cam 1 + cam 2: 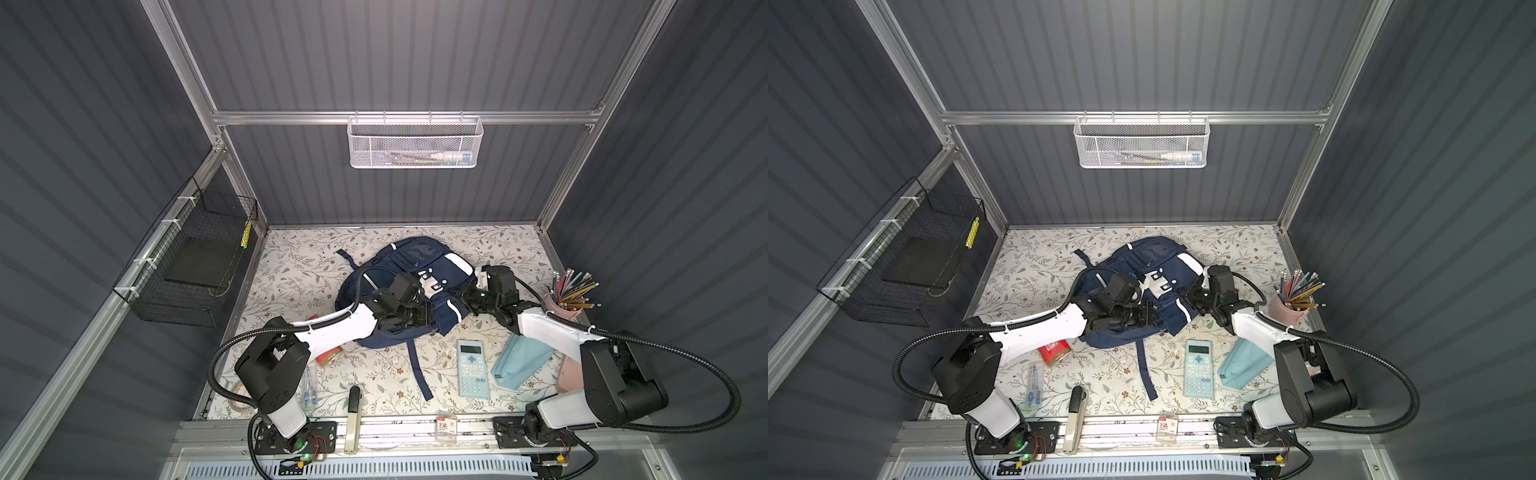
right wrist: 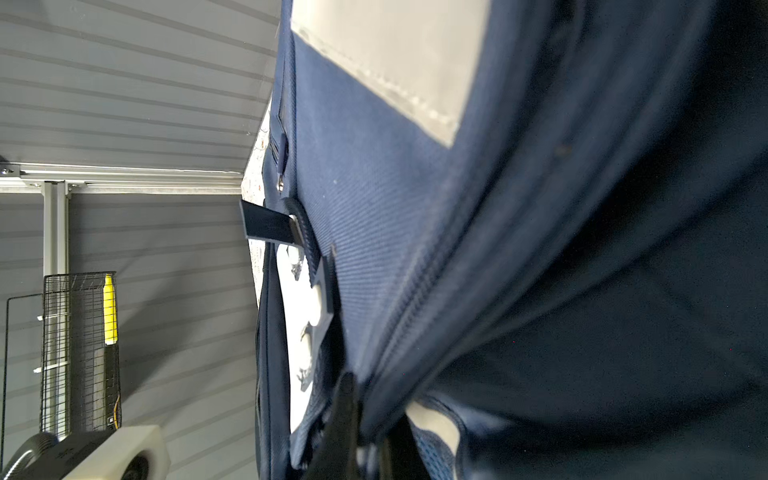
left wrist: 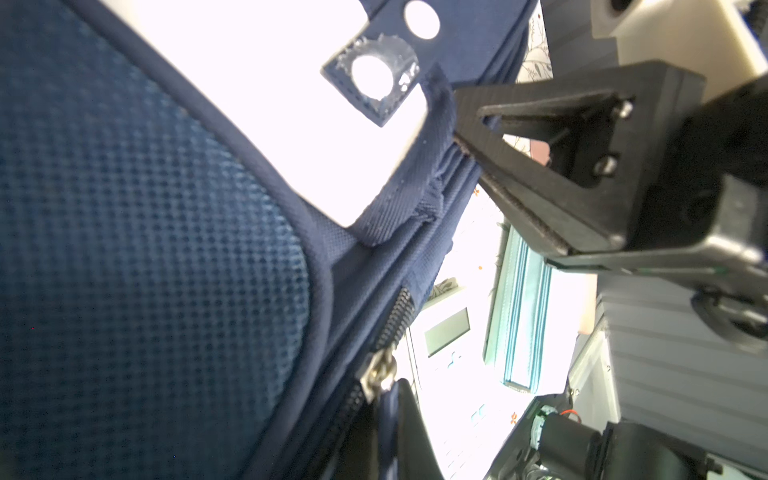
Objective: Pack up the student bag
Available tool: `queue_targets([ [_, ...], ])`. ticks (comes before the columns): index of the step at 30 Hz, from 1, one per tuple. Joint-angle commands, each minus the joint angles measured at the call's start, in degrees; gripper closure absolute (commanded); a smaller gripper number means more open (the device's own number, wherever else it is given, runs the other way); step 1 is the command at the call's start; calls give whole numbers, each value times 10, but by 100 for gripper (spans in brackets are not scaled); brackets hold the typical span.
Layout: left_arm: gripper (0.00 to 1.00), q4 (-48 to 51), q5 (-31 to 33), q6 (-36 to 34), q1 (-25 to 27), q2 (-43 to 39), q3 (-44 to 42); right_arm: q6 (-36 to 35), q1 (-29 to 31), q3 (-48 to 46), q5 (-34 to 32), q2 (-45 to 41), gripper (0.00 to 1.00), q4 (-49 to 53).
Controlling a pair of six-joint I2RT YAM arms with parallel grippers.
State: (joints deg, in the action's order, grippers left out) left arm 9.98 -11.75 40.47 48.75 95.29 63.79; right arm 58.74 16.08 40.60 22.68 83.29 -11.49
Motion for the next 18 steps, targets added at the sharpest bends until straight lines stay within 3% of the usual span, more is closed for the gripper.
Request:
queue_targets([
  [1, 100, 181, 6, -48, -18, -23, 7, -33, -82, 23, -166, 23, 100, 1],
  [8, 100, 182, -67, -45, -19, -17, 3, -23, -99, 38, -151, 20, 100, 10],
  [14, 100, 228, -11, -81, -28, -14, 16, -69, -108, 51, -159, 6, 100, 48],
  [16, 100, 251, 13, -102, -40, -29, 23, -95, -140, 77, -104, 39, 100, 54],
  [18, 100, 260, 27, -128, -47, -54, 18, -134, -152, 120, -92, 70, 100, 100],
])
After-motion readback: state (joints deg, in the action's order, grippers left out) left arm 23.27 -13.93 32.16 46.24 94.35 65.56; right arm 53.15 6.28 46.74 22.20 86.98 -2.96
